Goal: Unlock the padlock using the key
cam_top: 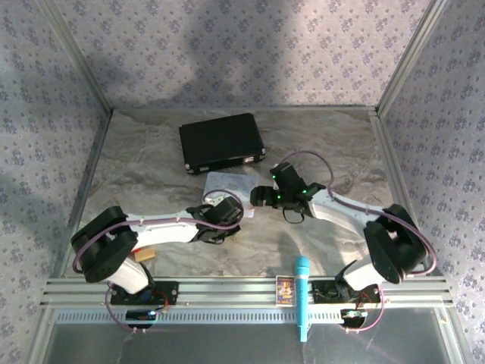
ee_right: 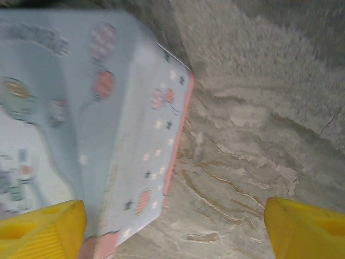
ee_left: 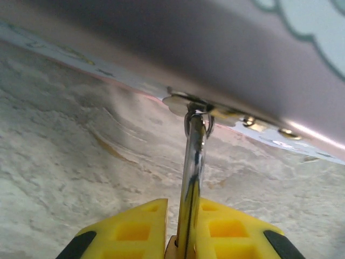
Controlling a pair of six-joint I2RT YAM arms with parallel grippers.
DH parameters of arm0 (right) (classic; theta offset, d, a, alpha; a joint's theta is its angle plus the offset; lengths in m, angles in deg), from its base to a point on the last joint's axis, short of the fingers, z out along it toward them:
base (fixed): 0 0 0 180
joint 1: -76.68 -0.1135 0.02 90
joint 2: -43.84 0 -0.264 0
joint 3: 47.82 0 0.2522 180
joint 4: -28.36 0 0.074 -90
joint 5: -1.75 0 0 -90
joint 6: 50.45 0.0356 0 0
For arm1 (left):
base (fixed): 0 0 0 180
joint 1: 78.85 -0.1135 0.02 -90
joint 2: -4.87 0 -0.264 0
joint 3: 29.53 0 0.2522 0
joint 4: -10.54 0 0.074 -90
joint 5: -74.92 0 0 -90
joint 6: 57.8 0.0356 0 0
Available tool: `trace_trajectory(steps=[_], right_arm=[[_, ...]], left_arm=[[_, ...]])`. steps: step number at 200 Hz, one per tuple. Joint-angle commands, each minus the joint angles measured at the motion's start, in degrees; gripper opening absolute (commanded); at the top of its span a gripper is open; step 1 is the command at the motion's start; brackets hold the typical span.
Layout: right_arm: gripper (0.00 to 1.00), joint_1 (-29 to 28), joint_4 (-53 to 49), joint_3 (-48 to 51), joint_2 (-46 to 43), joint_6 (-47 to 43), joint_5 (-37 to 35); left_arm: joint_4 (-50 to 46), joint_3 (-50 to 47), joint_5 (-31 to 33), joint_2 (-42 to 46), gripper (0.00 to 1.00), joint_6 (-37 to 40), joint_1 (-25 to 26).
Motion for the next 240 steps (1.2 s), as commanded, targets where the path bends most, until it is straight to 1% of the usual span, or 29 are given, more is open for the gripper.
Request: trace_trajectory(steps=[1, 15, 26, 44, 66, 79, 97, 119, 136, 144, 187, 210, 222, 228, 240], right_arm=[[0.82, -1.06, -1.21, -2.6, 3.35, 1.26, -2.06], [0.8, -1.15, -1.1, -3.07, 5.41, 1.57, -1.91], [0.8, -1.31, -0.2, -3.0, 6.65, 2.09, -1.51], [0.79, -1.33, 1.52, -2.32, 8.09, 2.96, -0.47], [0.79, -1.53, 1.92, -2.12, 9.08, 3.37, -0.13], [0.79, -1.59, 1.99, -2.0, 9.09, 3.3, -0.35], [0.79, -1.61, 2.06, -1.76, 9.1, 3.28, -0.75], [0.79, -1.51, 2.62, -1.28, 9.36, 3.69, -0.53], [0.79, -1.51, 3.2, -0.99, 9.78, 3.77, -0.48], [0.79, -1.44, 3.38, -0.95, 10.03, 3.82, -0.44], [0.79, -1.33, 4.39, -0.62, 11.11, 4.43, 0.22], [0.79, -1.24, 4.56, -0.61, 11.07, 4.42, 0.22], [0.79, -1.25, 4.69, -0.4, 10.97, 4.47, 0.28], [0.79, -1.16, 4.72, -0.33, 11.02, 4.5, 0.29], [0.79, -1.12, 4.96, -0.09, 10.88, 4.66, 0.31]], left_arm=[[-11.32, 3.55, 4.05, -2.78, 0.11, 6.78, -0.28], [-14.57, 5.31, 5.71, -4.75, 0.15, 8.57, -0.19], [-16.01, 6.04, 7.25, -6.41, 0.2, 9.61, -0.02], [-19.84, 8.95, 10.05, -10.09, 0.21, 10.66, 0.88], [-25.54, 12.89, 14.96, -13.51, 0.22, 9.99, 3.42], [-28.36, 14.64, 17.0, -14.8, 0.24, 9.68, 4.74], [-30.67, 16.64, 18.25, -16.26, 0.25, 9.58, 5.85], [-33.94, 18.56, 20.64, -17.07, 0.29, 9.28, 7.4], [-36.67, 20.05, 23.14, -17.48, 0.36, 8.79, 8.45], [-37.36, 20.7, 23.18, -17.66, 0.37, 8.86, 8.83], [-39.02, 22.97, 23.17, -17.96, 0.37, 7.94, 11.17], [-39.1, 23.08, 23.17, -18.7, 0.3, 7.95, 11.59], [-40.07, 23.48, 23.17, -19.25, 0.29, 7.83, 11.78], [-41.28, 24.11, 24.98, -19.71, 0.28, 7.64, 12.0], [-43.94, 25.5, 26.58, -20.78, 0.26, 7.25, 12.28]])
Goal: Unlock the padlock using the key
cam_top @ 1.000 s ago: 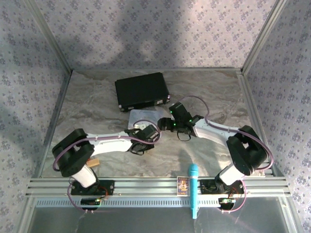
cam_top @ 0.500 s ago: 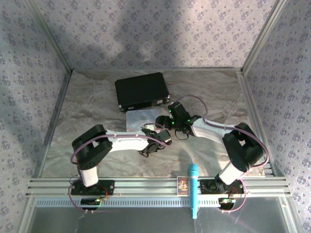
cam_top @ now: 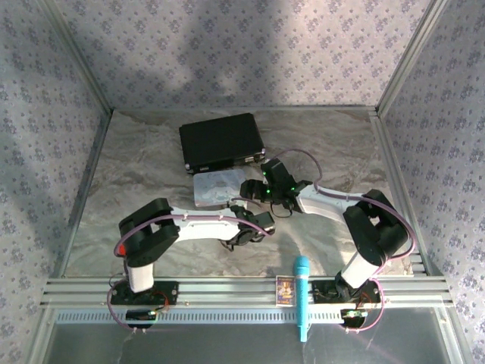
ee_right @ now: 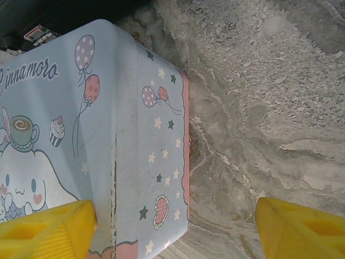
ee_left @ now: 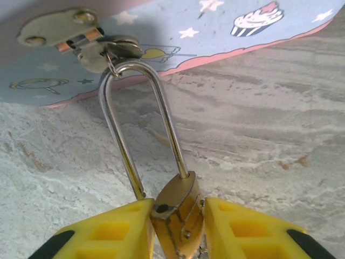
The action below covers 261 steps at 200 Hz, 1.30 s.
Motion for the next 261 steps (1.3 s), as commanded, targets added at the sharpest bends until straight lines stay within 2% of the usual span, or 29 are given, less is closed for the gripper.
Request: trace_trajectory(steps=[1, 18, 52, 70, 99, 132, 149, 165, 183, 191, 201, 235, 261], right_arm=[[0.79, -0.17, -6.36, 2.86, 2.8, 0.11, -1.24], [0.79, -0.07, -6.02, 3.24, 2.83, 0.23, -1.04], [0.79, 0.24, -5.26, 3.82, 2.97, 0.61, -0.63], [0.79, 0.45, -4.9, 3.91, 3.05, 0.87, -0.24], [0.81, 0.55, -4.69, 4.05, 2.23, 0.26, -0.18], [0.82, 0.99, -6.18, 3.04, 1.3, -0.8, -0.48], [0.84, 1.15, -6.34, 2.65, 0.3, -1.6, -0.41], [0.88, 1.23, -6.76, 2.03, -1.44, -2.78, -0.63], [0.94, 1.18, -8.17, 0.99, -4.73, -4.67, -1.83], [0.98, 1.26, -9.05, 0.56, -6.55, -4.71, -2.99], [0.99, 1.26, -10.92, -0.39, -8.99, -7.21, -4.52], [0.99, 1.17, -19.82, -3.94, -15.04, -10.99, -6.46], [0.99, -0.85, -21.71, -2.76, -18.58, -11.94, -5.13]], left_arm=[[-8.99, 2.91, 4.52, -2.44, 0.26, -1.98, 0.85], [-12.61, 4.98, 6.63, -4.14, 0.21, -1.96, 1.27], [-16.68, 8.34, 8.89, -6.87, 0.21, -1.14, 2.22], [-14.9, 8.75, 7.16, -7.04, 0.23, 0.0, 2.83], [-11.62, 8.28, 4.61, -5.44, 0.32, 0.66, 3.54], [-10.7, 8.02, 4.47, -3.23, 0.35, 1.47, 3.53], [-11.14, 7.86, 4.94, -1.59, 0.42, 1.41, 3.5], [-10.45, 7.12, 5.1, 1.45, 0.54, 1.87, 3.5], [-8.17, 5.39, 5.32, 7.52, 0.72, 3.02, 3.48], [-6.26, 4.15, 5.32, 10.96, 0.85, 3.81, 3.49], [-3.51, 2.29, 5.11, 15.26, 0.99, 4.78, 3.37], [2.71, -3.3, -1.27, 26.19, 1.0, 7.18, -0.26], [7.87, -9.87, -6.9, 33.31, 1.0, 6.47, -4.09]])
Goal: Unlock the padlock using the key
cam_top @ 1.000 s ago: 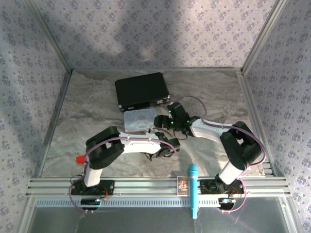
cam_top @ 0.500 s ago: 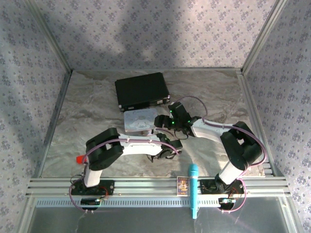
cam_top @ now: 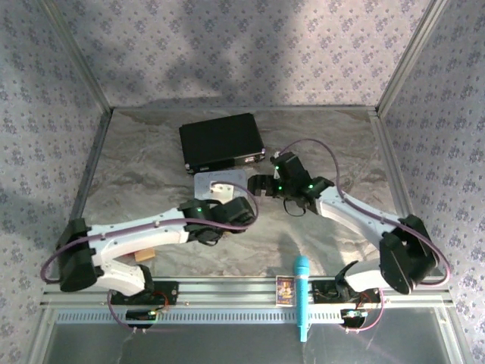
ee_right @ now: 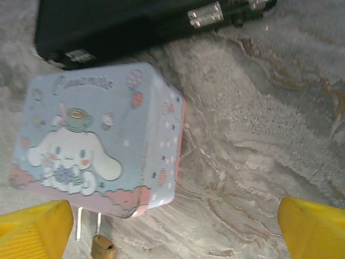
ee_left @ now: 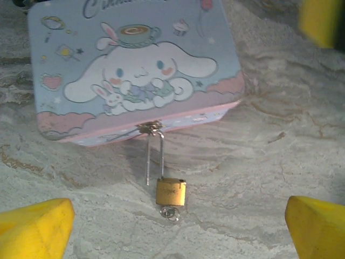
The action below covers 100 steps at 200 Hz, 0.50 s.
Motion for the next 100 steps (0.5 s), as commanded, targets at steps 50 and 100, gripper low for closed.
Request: trace_trajectory(steps=[50, 100], right_arm=[[0.97, -13.84, -1.62, 3.17, -1.08, 0.89, -2.6], [0.8, -22.16, 3.72, -2.74, 13.55, 4.61, -3.71]], left_arm=[[15.18, -21.72, -19.44, 20.06, 1.0, -2.35, -14.54], [13.33, -26.2, -20.87, 25.76, 1.0, -3.19, -19.29]])
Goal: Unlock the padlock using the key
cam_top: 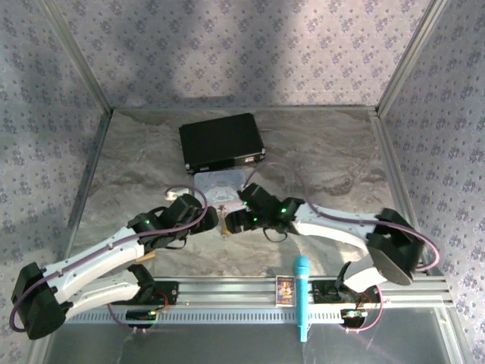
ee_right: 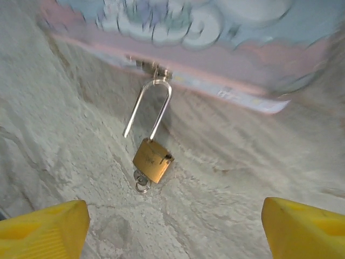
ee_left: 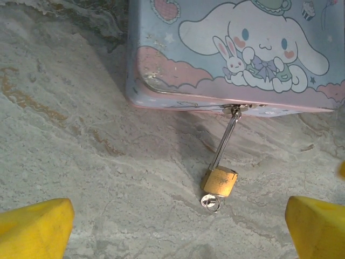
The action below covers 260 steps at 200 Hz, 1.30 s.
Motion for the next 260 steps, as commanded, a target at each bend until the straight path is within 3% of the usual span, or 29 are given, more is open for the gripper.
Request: trace_trajectory(steps=[1, 53, 126, 260], right_arm=[[0.8, -1.94, 3.07, -4.2, 5.67, 2.67, -0.95], [0.69, -2.33, 2.85, -7.54, 14.09, 3.94, -0.87], [0.56, -3.41, 3.39, -8.71, 18.36, 4.89, 0.24], [0.19, -3.0, 10.5, 0.18, 15.45, 9.72, 0.41]], left_arm=[[1.45, -1.43, -2.68, 1.86, 1.0, -1.12, -1.11], [1.89, -4.0, -3.29, 4.07, 1.0, -2.51, -1.66], [3.41, -5.64, -3.05, 3.74, 1.0, -3.53, -2.08], [2.44, -5.82, -1.32, 4.15, 1.0, -4.02, -2.13]])
